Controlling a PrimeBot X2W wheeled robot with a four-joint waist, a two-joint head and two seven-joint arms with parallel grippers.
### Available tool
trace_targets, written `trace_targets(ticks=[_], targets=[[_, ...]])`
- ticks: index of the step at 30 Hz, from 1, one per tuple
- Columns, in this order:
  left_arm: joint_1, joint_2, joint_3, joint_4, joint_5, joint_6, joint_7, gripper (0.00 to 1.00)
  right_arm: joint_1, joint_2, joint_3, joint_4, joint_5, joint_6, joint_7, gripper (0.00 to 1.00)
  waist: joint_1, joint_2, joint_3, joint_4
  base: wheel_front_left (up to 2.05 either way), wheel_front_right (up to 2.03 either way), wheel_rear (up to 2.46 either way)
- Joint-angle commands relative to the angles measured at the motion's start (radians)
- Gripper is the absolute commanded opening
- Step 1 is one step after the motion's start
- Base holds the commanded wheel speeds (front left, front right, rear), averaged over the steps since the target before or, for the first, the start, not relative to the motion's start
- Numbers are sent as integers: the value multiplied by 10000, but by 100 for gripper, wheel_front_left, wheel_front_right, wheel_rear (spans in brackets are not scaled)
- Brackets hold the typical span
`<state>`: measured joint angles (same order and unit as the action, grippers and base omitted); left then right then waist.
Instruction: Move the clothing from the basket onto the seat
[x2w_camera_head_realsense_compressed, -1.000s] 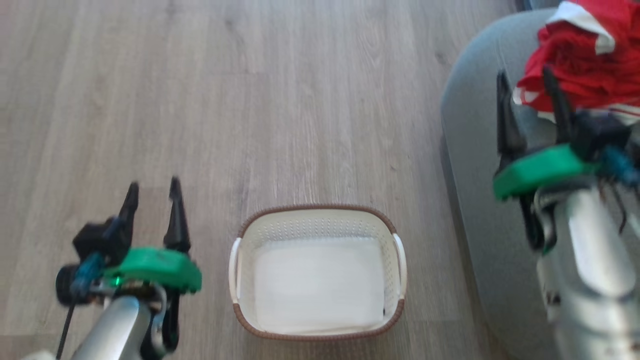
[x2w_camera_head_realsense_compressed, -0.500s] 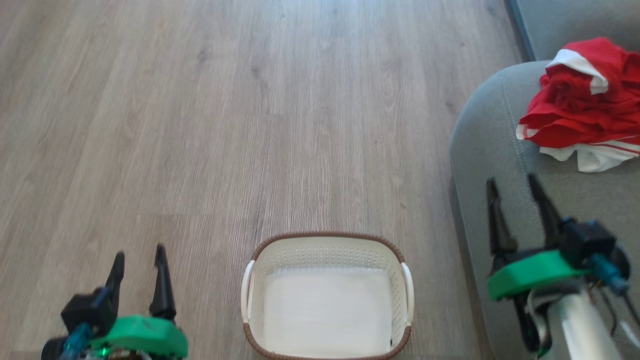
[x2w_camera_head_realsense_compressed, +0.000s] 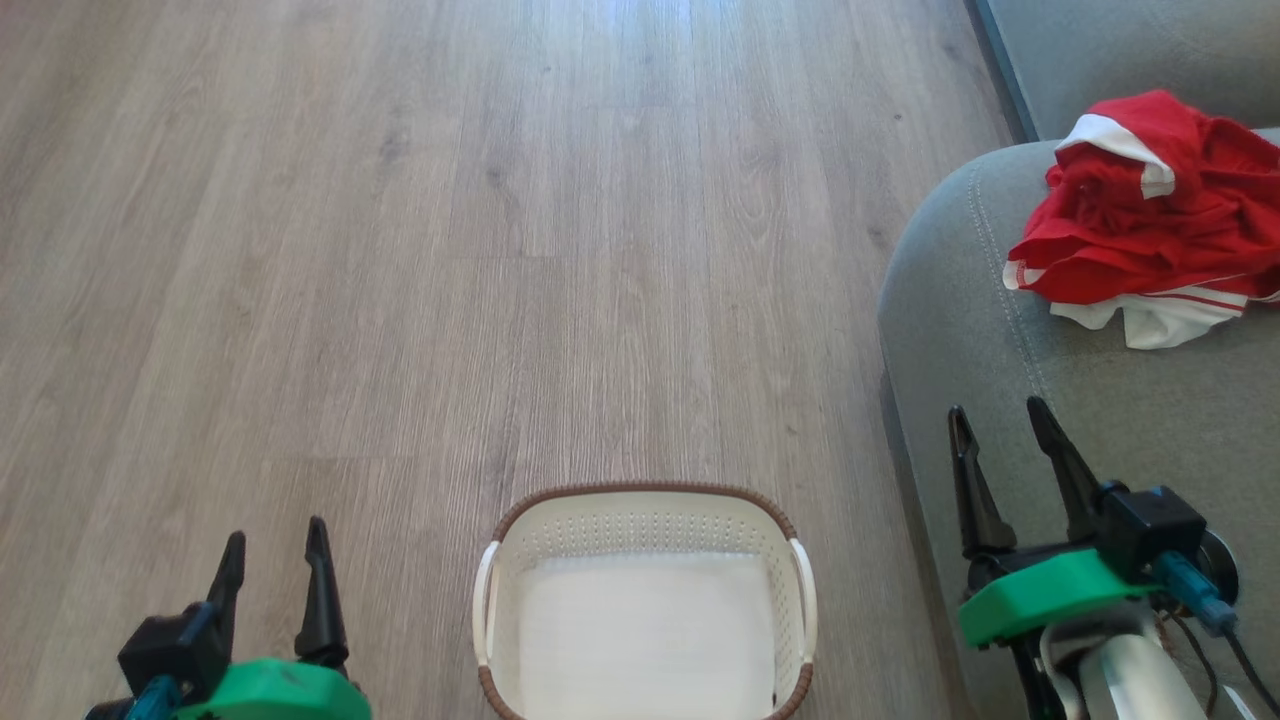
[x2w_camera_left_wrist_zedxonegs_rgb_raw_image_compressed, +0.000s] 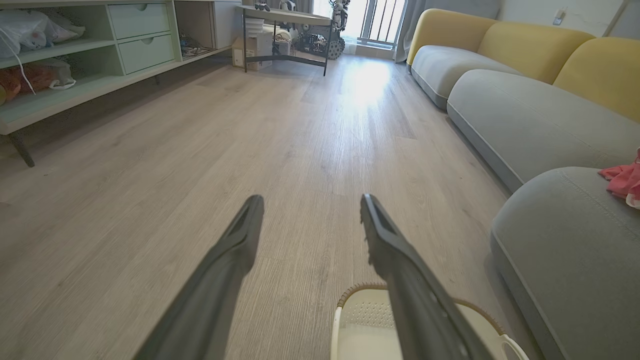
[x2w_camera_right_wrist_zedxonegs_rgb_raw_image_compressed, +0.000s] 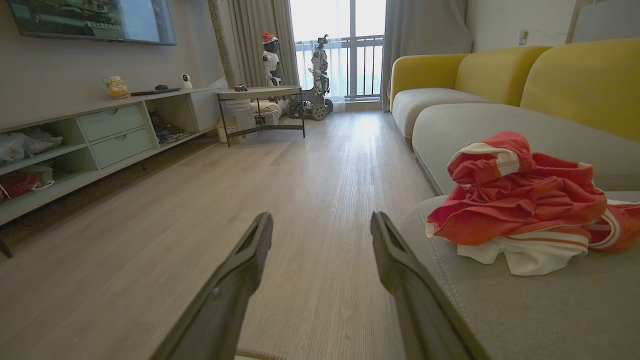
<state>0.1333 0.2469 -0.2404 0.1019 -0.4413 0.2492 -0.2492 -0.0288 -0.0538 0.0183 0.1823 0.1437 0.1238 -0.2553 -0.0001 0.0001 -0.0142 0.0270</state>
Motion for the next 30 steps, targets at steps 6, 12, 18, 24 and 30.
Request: trace_targets(ticks=[6, 12, 18, 24, 30], targets=[[-209, -14, 610, -179, 221, -159, -126, 100, -232, 35, 162, -274, 53, 69, -65, 100, 1, -1, 17, 51, 0, 0, 0], [-249, -91, 693, -51, 348, -267, -126, 100, -271, 35, 115, -212, 68, 69, -65, 100, 1, -1, 20, 112, 0, 0, 0], [-289, -141, 721, -3, 505, -299, -126, 100, -286, 35, 112, -121, 62, 69, -65, 100, 1, -1, 24, 137, 0, 0, 0], [39, -400, 202, 738, 397, -296, 32, 0, 117, 4, -85, 679, 21, -13, 9, 0, 1, -1, 28, 136, 0, 0, 0], [85, -536, 269, 1038, -14, -403, 138, 0, 286, 7, -117, 1037, 500, -11, 135, 0, 1, -1, 33, 122, 0, 0, 0]])
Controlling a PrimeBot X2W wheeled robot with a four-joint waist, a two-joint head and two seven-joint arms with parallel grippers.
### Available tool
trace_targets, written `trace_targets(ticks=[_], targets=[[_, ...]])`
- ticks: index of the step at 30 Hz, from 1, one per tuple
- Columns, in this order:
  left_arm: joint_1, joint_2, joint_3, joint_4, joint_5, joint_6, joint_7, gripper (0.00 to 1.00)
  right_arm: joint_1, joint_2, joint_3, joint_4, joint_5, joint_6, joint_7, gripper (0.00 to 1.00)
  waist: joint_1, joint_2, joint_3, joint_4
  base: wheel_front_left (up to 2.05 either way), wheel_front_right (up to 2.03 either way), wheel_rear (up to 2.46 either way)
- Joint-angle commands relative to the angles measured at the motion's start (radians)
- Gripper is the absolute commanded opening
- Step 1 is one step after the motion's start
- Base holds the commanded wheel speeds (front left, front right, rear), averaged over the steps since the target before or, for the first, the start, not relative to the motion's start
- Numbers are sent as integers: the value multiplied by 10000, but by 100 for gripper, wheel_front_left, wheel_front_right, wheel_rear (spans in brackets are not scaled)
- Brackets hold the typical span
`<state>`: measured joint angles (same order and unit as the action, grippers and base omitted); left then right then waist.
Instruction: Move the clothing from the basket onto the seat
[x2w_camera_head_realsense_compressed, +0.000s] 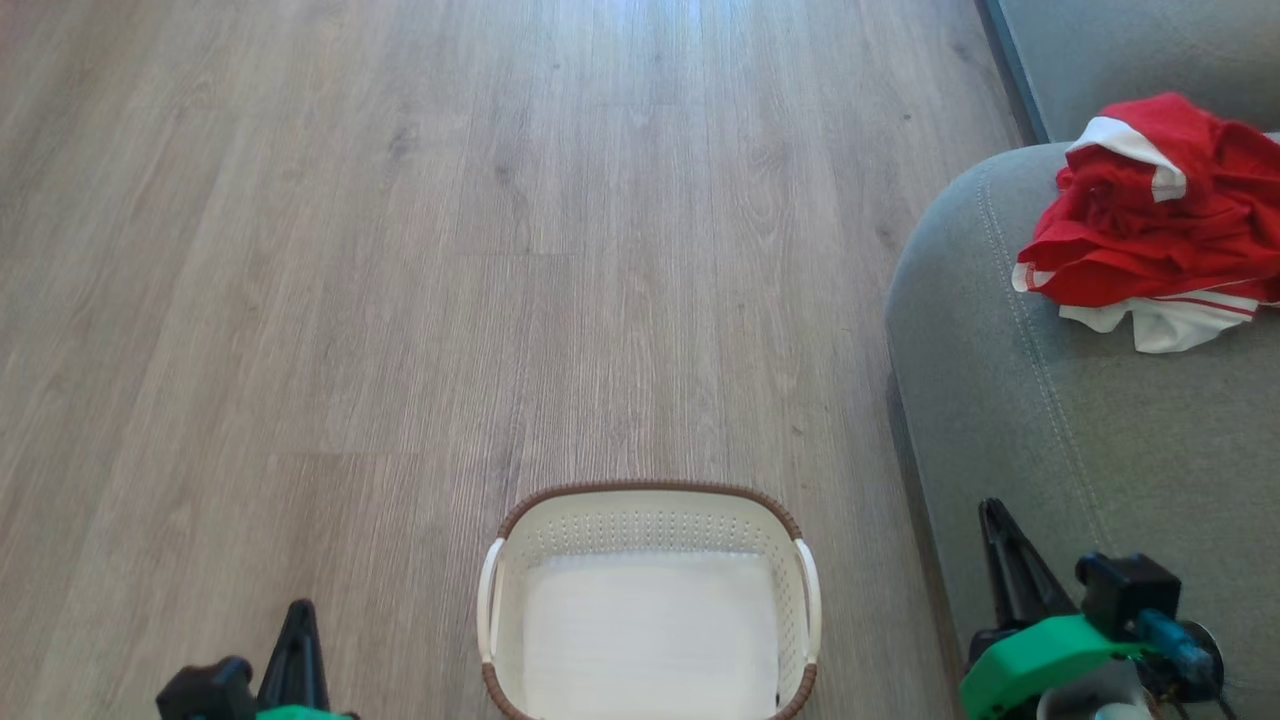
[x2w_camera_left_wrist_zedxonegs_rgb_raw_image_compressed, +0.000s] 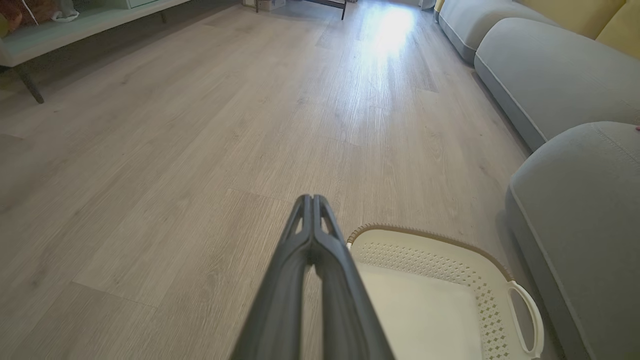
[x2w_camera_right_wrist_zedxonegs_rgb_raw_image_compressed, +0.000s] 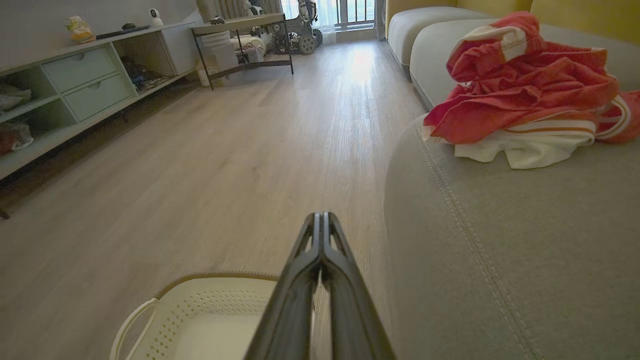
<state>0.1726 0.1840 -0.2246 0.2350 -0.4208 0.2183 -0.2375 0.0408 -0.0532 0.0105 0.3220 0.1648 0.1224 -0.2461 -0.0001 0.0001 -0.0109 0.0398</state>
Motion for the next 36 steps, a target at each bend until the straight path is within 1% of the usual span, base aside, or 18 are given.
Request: trace_targets(ticks=[1, 36], targets=[[-328, 83, 136, -289, -319, -121, 48, 0, -418, 1, -48, -365, 407, 3, 73, 0, 1, -1, 2, -9, 0, 0, 0], [-1040, -272, 994, -151, -3652, -1082, 980, 0, -721, 7, -390, -481, 4387, 26, 1073, 0, 1, -1, 40, -119, 0, 0, 0]])
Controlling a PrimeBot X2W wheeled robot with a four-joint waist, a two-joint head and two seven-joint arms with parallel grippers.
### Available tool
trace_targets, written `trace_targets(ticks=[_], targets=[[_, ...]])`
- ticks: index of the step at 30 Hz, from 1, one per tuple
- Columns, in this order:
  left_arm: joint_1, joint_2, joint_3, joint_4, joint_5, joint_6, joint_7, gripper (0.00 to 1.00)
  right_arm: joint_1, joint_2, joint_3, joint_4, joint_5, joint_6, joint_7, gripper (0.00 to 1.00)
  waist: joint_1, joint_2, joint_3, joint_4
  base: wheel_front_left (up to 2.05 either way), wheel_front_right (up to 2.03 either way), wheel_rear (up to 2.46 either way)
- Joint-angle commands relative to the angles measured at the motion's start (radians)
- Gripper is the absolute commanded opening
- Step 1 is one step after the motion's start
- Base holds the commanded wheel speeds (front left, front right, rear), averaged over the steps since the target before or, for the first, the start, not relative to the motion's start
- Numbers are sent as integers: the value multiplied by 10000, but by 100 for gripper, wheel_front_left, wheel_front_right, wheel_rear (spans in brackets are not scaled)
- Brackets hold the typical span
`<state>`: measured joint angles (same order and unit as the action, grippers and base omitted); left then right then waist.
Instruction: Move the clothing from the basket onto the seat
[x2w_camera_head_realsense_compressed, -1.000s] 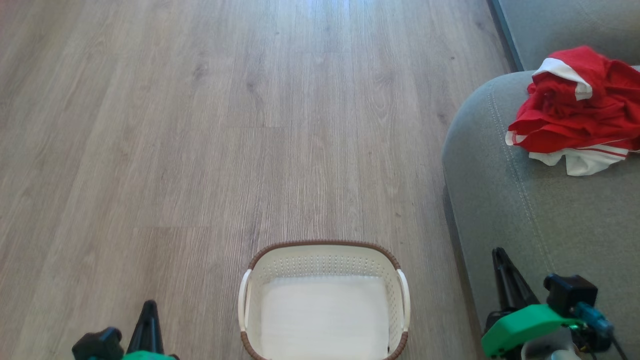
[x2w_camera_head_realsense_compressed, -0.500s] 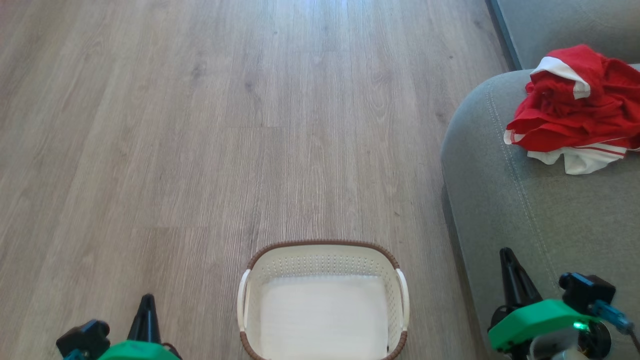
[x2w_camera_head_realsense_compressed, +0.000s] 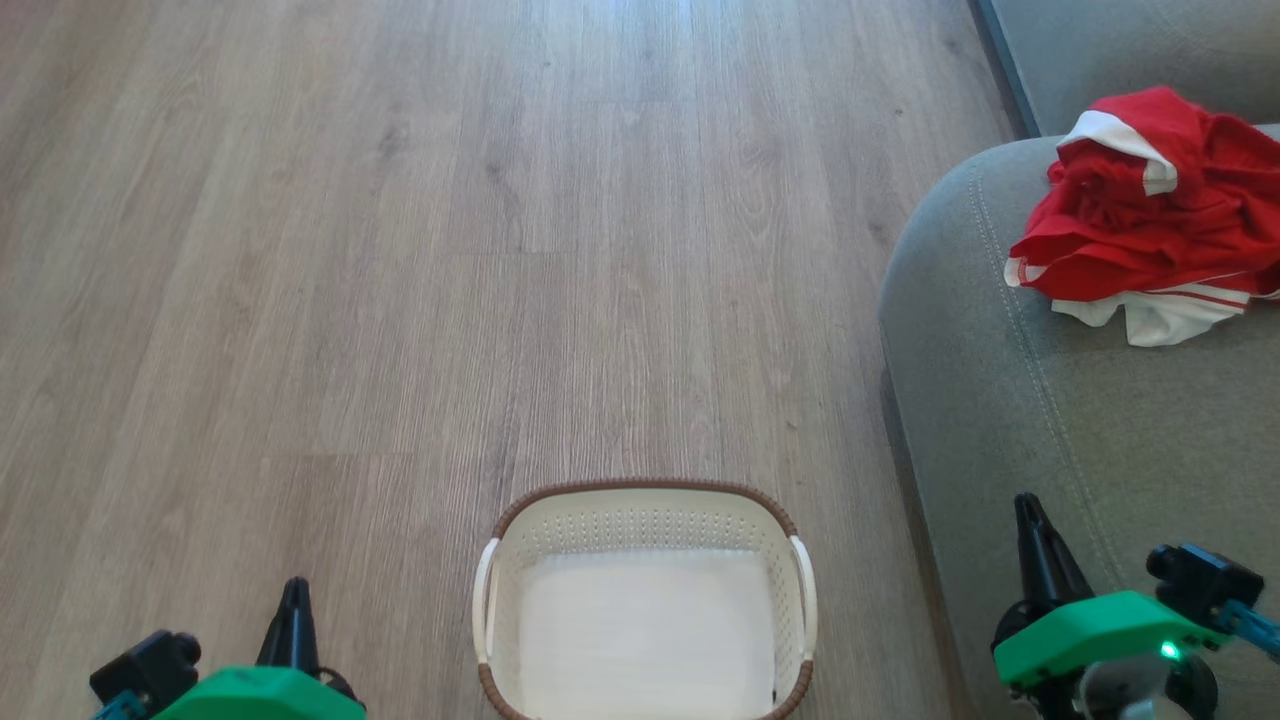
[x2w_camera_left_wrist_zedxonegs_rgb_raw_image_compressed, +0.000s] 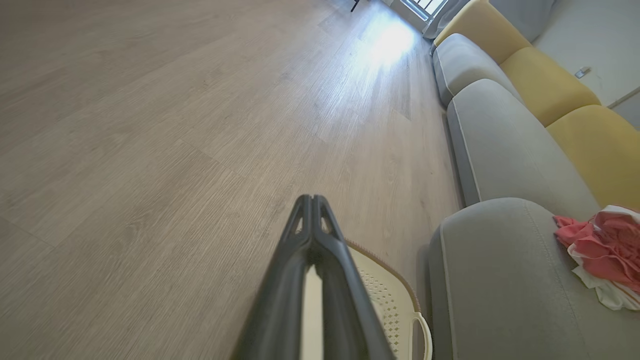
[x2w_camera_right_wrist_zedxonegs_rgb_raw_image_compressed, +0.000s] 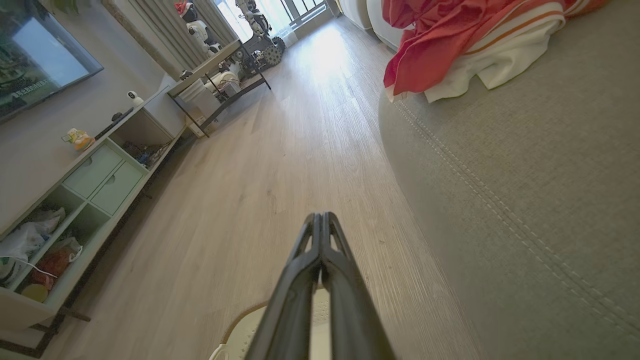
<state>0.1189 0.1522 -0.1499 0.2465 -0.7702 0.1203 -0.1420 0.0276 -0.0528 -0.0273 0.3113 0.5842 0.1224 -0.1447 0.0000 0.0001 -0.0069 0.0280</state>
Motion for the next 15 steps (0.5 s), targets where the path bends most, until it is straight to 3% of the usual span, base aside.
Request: trace_targets(ticks=[1, 15], targets=[[-524, 36, 273, -264, -256, -130, 53, 0, -597, 4, -22, -377, 310, 27, 89, 0, 0, -1, 2, -4, 0, 0, 0], [-808, -122, 640, -227, -1614, -523, 447, 0, -722, 7, -162, -425, 1947, 36, 500, 0, 0, -1, 18, -50, 0, 0, 0]])
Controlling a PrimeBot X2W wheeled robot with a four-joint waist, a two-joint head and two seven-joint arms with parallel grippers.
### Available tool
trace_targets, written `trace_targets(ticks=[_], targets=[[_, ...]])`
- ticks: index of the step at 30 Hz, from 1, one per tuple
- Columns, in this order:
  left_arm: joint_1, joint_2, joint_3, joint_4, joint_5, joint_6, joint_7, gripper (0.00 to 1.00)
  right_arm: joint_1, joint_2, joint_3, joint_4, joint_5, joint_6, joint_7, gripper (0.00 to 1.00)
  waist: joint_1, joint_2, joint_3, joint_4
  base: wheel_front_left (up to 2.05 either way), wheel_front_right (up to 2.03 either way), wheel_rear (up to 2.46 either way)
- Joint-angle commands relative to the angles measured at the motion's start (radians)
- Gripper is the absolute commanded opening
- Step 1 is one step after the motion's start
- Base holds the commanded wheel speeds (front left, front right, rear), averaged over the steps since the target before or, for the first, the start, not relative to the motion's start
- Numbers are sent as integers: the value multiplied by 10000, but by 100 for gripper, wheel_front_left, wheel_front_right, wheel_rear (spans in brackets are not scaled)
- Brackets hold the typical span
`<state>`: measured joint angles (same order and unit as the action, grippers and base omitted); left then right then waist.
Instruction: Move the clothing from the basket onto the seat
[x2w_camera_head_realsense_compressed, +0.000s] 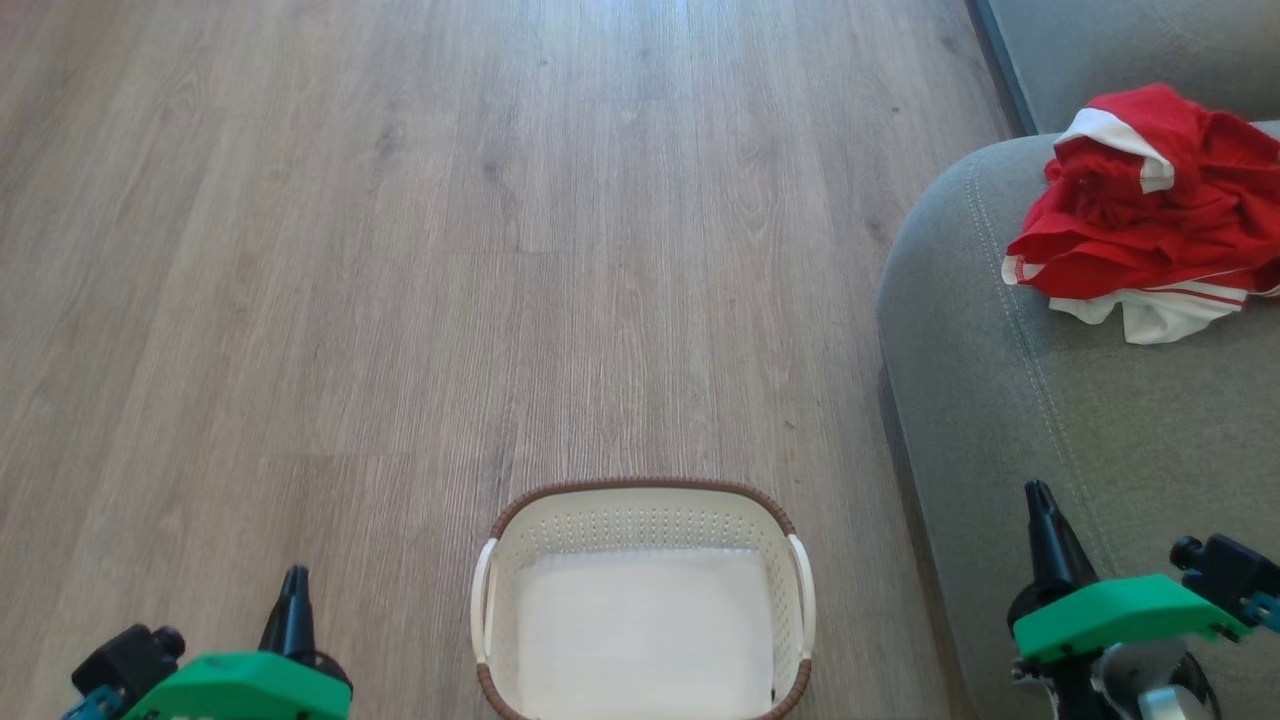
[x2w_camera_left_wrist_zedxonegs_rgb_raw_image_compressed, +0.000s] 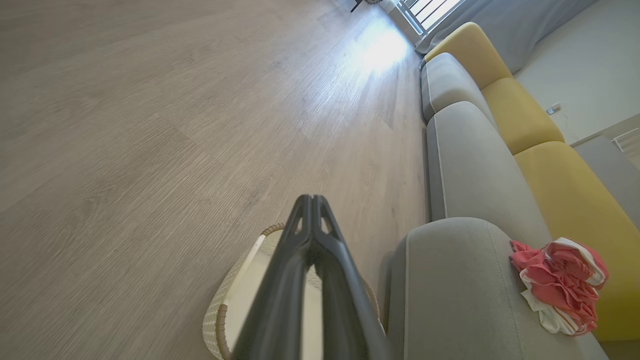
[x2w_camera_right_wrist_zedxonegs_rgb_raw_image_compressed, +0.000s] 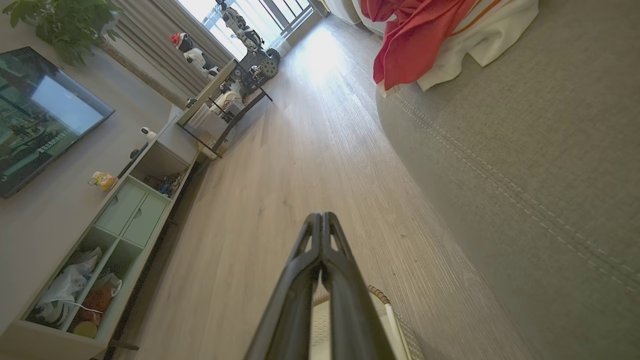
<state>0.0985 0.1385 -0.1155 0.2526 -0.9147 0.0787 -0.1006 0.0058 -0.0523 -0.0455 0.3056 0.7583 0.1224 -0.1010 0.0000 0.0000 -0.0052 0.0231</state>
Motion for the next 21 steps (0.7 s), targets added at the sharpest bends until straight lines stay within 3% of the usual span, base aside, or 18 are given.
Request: trace_targets(ticks=[1, 21], targets=[[-624, 3, 324, -285, -265, -135, 61, 0, -514, 1, 10, -371, 323, 37, 92, 0, 0, 0, 2, -5, 0, 0, 0], [-1015, -219, 834, -229, -2107, -669, 606, 0, -684, 6, -181, -435, 2552, 49, 653, 0, 0, 0, 24, -67, 0, 0, 0]])
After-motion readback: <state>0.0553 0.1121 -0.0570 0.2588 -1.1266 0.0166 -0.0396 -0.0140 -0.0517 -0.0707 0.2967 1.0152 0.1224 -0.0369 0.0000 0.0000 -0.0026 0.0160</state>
